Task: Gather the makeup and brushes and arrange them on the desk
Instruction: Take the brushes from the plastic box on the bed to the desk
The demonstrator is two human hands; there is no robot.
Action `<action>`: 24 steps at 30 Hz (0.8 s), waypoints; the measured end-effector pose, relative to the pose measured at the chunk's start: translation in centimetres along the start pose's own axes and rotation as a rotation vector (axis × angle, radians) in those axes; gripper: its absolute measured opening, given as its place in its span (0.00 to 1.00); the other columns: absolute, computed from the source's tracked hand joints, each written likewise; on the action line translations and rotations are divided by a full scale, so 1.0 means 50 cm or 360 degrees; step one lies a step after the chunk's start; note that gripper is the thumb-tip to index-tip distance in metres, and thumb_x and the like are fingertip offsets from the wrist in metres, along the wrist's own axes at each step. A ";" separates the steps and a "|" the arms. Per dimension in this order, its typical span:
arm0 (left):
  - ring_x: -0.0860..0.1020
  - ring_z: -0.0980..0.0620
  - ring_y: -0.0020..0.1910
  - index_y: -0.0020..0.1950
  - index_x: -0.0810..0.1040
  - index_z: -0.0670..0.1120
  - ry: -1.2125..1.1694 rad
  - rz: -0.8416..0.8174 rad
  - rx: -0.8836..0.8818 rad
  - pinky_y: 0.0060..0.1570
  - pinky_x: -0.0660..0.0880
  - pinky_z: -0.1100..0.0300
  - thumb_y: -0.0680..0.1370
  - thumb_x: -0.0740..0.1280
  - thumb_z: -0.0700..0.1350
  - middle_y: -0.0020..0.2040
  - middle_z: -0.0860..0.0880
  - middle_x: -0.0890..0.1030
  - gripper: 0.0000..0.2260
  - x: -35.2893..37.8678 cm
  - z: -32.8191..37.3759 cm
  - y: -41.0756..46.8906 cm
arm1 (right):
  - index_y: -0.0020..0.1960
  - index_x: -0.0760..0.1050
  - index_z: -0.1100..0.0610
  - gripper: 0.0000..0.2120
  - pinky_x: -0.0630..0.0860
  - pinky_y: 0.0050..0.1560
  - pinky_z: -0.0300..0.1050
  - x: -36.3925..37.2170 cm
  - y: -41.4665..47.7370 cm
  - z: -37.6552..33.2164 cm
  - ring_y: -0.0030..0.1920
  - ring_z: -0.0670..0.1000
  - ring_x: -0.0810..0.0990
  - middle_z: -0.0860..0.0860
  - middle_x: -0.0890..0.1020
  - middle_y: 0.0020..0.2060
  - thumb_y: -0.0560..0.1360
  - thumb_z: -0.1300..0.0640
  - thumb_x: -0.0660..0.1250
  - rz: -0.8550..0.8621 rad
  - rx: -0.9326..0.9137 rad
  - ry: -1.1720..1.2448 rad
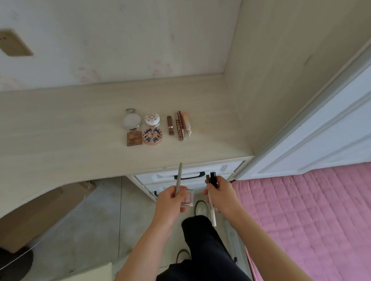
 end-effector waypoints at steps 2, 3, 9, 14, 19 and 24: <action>0.81 0.49 0.45 0.51 0.79 0.45 0.0032 0.0013 0.0019 0.36 0.77 0.60 0.79 0.64 0.42 0.47 0.45 0.82 0.05 0.016 0.031 0.036 | 0.56 0.72 0.56 0.09 0.71 0.32 0.37 -0.006 0.044 -0.023 0.33 0.48 0.76 0.51 0.80 0.40 0.79 0.61 0.57 -0.0012 0.0003 -0.0040; 0.81 0.50 0.44 0.50 0.80 0.46 0.0048 0.0026 0.0028 0.35 0.77 0.61 0.79 0.64 0.42 0.46 0.46 0.82 0.05 0.024 0.047 0.054 | 0.56 0.72 0.57 0.08 0.72 0.32 0.37 -0.010 0.066 -0.035 0.33 0.49 0.76 0.51 0.80 0.40 0.79 0.61 0.57 -0.0015 0.0005 -0.0038; 0.81 0.51 0.44 0.49 0.79 0.46 0.0133 0.0057 0.0069 0.32 0.77 0.64 0.79 0.64 0.41 0.46 0.46 0.82 0.04 0.087 0.151 0.163 | 0.54 0.72 0.57 0.08 0.70 0.30 0.35 -0.052 0.204 -0.117 0.34 0.49 0.77 0.53 0.81 0.40 0.78 0.63 0.57 -0.0031 -0.0006 -0.0128; 0.77 0.53 0.38 0.46 0.80 0.45 0.0220 0.0065 0.0055 0.32 0.76 0.62 0.77 0.67 0.41 0.40 0.48 0.79 0.03 0.139 0.214 0.259 | 0.53 0.72 0.57 0.07 0.70 0.24 0.35 -0.083 0.312 -0.171 0.31 0.49 0.76 0.53 0.81 0.39 0.78 0.62 0.57 -0.0055 0.0030 -0.0179; 0.78 0.55 0.34 0.45 0.81 0.41 0.0225 0.0096 -0.0040 0.28 0.75 0.64 0.75 0.68 0.38 0.36 0.49 0.80 0.03 0.179 0.242 0.341 | 0.54 0.72 0.57 0.07 0.66 0.23 0.35 -0.102 0.396 -0.194 0.30 0.49 0.77 0.53 0.83 0.42 0.79 0.57 0.59 -0.0071 0.0076 -0.0271; 0.78 0.49 0.30 0.39 0.79 0.38 0.0165 0.0067 -0.0144 0.25 0.72 0.63 0.75 0.65 0.34 0.32 0.44 0.79 0.06 0.215 0.250 0.405 | 0.54 0.73 0.59 0.08 0.69 0.28 0.39 -0.113 0.466 -0.195 0.31 0.50 0.77 0.55 0.83 0.42 0.79 0.58 0.58 -0.0039 0.0149 -0.0230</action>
Point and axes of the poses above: each hand's wrist, its own y-axis towards the middle knuckle, its own x-axis out of the palm, z = x × y, the point moved 9 cm from there along y, towards the middle knuckle
